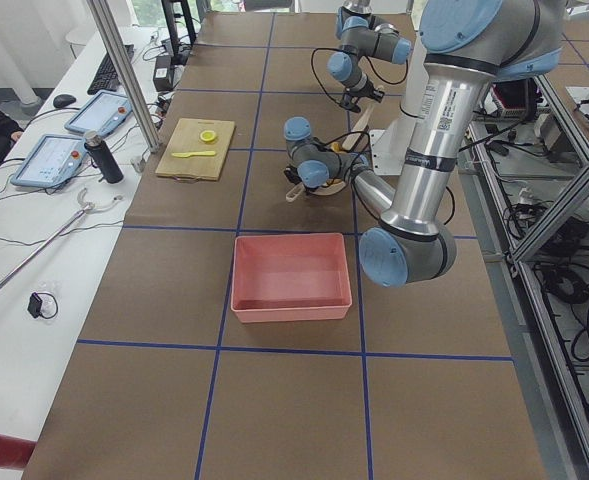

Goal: Sweep and dump trash into bin

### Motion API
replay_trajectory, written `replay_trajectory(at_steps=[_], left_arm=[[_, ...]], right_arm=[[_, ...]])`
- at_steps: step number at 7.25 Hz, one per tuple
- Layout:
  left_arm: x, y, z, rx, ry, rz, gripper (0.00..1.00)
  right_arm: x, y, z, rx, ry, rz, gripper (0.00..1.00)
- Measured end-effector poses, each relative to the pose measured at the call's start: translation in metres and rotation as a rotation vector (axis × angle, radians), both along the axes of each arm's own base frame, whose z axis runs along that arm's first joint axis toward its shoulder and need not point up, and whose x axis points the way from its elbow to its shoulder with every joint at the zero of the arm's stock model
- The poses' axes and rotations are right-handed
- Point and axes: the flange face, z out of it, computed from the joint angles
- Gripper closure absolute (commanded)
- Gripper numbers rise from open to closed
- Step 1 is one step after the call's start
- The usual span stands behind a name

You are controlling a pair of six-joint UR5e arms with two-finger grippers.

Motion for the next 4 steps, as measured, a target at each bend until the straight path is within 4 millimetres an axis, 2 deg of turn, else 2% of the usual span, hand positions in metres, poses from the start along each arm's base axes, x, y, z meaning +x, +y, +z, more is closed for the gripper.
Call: replay_trajectory(at_steps=[2,4], left_arm=[[0.0,0.0,-0.001,0.001,0.001,-0.001,1.0],[-0.001,-0.001,-0.001,0.002,0.002,-0.001,1.0]], right_arm=[[-0.007,-0.007,-0.006,0.007,-0.024,0.014,1.0],[-0.016,-0.021,-0.023,0.01,-0.035,0.033,1.0]])
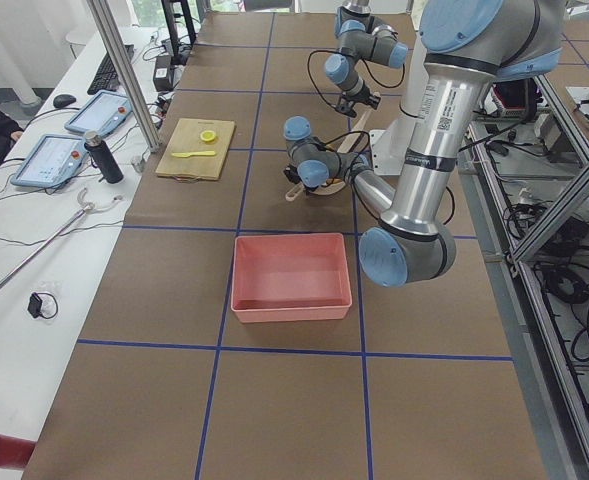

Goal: Sweep and dump trash into bin

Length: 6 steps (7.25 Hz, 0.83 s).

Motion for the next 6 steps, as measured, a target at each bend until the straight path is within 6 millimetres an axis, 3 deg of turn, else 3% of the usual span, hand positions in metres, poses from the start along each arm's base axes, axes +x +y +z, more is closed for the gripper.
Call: replay_trajectory(at_steps=[3,6], left_arm=[[0.0,0.0,0.0,0.0,0.0,0.0,1.0],[0.0,0.0,0.001,-0.001,-0.001,0.0,1.0]], right_arm=[[-0.042,-0.028,-0.04,-0.001,-0.004,0.028,1.0],[-0.026,-0.05,-0.074,-0.005,-0.007,0.065,1.0]])
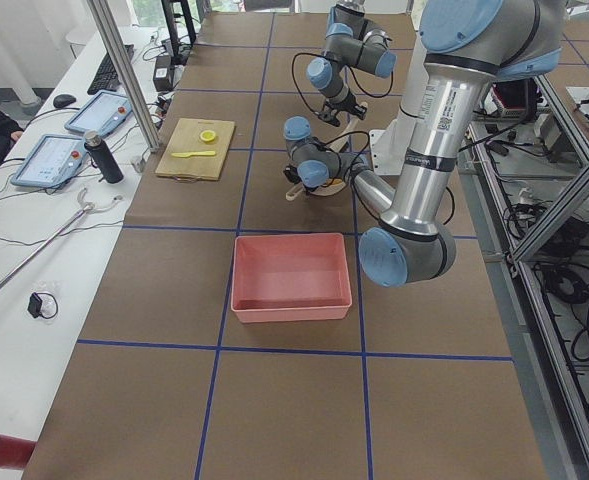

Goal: Sweep and dump trash into bin

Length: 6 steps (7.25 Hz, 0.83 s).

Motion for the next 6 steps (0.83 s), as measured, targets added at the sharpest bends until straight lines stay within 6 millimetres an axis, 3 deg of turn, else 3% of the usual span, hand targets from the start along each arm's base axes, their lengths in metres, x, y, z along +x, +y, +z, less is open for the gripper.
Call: replay_trajectory(at_steps=[2,3,4,6], left_arm=[[0.0,0.0,0.0,0.0,0.0,0.0,1.0],[0.0,0.001,-0.001,0.0,0.001,0.0,1.0],[0.002,0.001,-0.001,0.0,0.001,0.003,1.0],[0.006,0.0,-0.003,-0.006,-0.013,0.008,1.0]], right_arm=[[0.055,0.003,-0.009,-0.007,0.05,0.018,1.0],[0.081,0.005,0.006,-0.004,0.081,0.021,1.0],[0.097,0.007,0.036,0.005,0.105,0.012,1.0],[0.098,0.007,0.081,0.011,0.121,-0.017,1.0]])
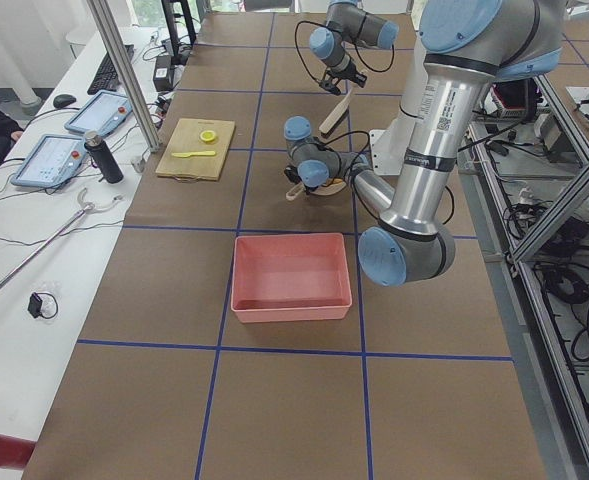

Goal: Sweep and dump trash into bin

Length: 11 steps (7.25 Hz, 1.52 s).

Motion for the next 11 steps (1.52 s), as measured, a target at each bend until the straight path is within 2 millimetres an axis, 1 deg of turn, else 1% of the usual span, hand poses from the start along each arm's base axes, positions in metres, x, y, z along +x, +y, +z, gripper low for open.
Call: replay_trajectory(at_steps=[2,3,5,6,8,9,11], left_arm=[[0.003,-0.001,-0.001,0.005,-0.014,0.012,1.0],[0.004,-0.002,-0.003,0.005,-0.021,0.015,1.0],[0.006,-0.004,-0.007,0.012,-0.026,0.024,1.0],[0.006,-0.005,-0.008,0.017,-0.032,0.029,1.0],[0.006,-0.008,-0.01,0.028,-0.043,0.036,1.0],[0.007,-0.009,-0.012,0.032,-0.047,0.035,1.0],[0.008,-0.011,-0.012,0.035,-0.052,0.032,1.0]], right_arm=[[-0.019,0.001,0.016,0.0,0.0,-0.018,1.0],[-0.031,-0.001,0.019,0.002,-0.004,-0.021,1.0],[-0.042,-0.005,0.02,0.004,-0.01,-0.022,1.0],[-0.051,-0.008,0.014,0.006,-0.017,-0.022,1.0],[-0.082,-0.02,-0.014,0.006,-0.024,-0.014,1.0],[-0.092,-0.024,-0.027,0.006,-0.031,-0.008,1.0],[-0.1,-0.029,-0.048,0.004,-0.044,0.005,1.0]])
